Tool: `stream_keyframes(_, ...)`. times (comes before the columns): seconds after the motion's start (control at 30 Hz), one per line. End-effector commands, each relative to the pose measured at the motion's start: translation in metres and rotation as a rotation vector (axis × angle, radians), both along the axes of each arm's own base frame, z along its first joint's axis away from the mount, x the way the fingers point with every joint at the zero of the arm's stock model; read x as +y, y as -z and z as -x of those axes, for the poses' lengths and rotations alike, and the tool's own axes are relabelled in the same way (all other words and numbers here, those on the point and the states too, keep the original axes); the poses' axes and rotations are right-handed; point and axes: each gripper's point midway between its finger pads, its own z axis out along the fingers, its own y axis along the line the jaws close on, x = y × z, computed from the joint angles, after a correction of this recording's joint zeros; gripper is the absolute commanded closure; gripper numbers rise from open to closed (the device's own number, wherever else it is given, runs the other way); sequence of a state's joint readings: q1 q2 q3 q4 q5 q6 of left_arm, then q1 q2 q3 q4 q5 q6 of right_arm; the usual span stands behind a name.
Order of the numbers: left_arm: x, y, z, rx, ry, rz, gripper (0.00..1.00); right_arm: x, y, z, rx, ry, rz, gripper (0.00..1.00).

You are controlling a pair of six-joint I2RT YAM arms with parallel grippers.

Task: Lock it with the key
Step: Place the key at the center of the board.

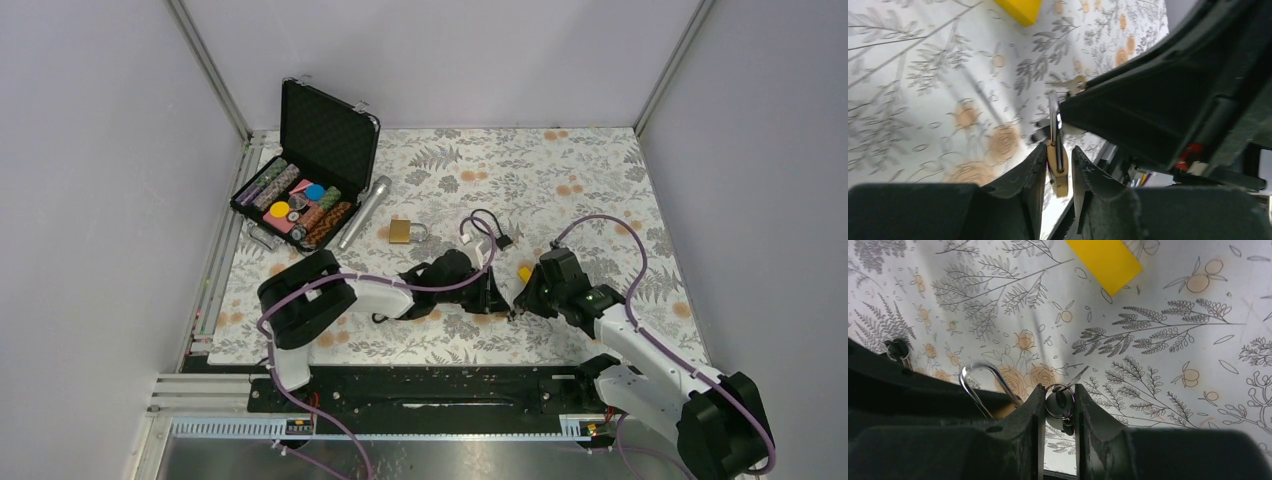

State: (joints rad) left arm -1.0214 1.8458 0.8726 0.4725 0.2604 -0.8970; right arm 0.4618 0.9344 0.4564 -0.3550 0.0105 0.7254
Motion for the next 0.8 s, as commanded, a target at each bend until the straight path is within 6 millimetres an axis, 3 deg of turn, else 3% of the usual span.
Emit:
stream_keyframes(0.0,-0.030,-0.026,-0.003,-0.013,-0.013,0.080,0.72,0.005,0.000,-0.013,-0.017,0.064,-0.046,0.93)
stream_keyframes(0.13,-0.028,-0.009,-0.001,0.030,-0.033,0.021,0.58,0.006,0.008,-0.014,0.017,0.068,-0.034,0.87)
stream_keyframes(0.27,-0.018,-0.006,-0.007,0.012,-0.077,-0.024,0.49,-0.002,0.008,-0.017,0.013,0.096,0.007,0.62)
stream_keyframes(0.37,-0.007,-0.018,-0.015,-0.049,-0.121,-0.044,0.48,-0.006,0.000,-0.019,-0.013,0.099,0.025,0.50)
stream_keyframes(0.5,0.013,-0.038,-0.028,-0.153,-0.176,-0.094,0.45,-0.016,-0.014,-0.023,-0.058,0.108,0.073,0.46)
stream_keyframes(0.77,0.077,-0.071,-0.057,-0.289,-0.360,-0.160,0.34,-0.022,-0.046,-0.028,-0.147,0.098,0.090,0.42)
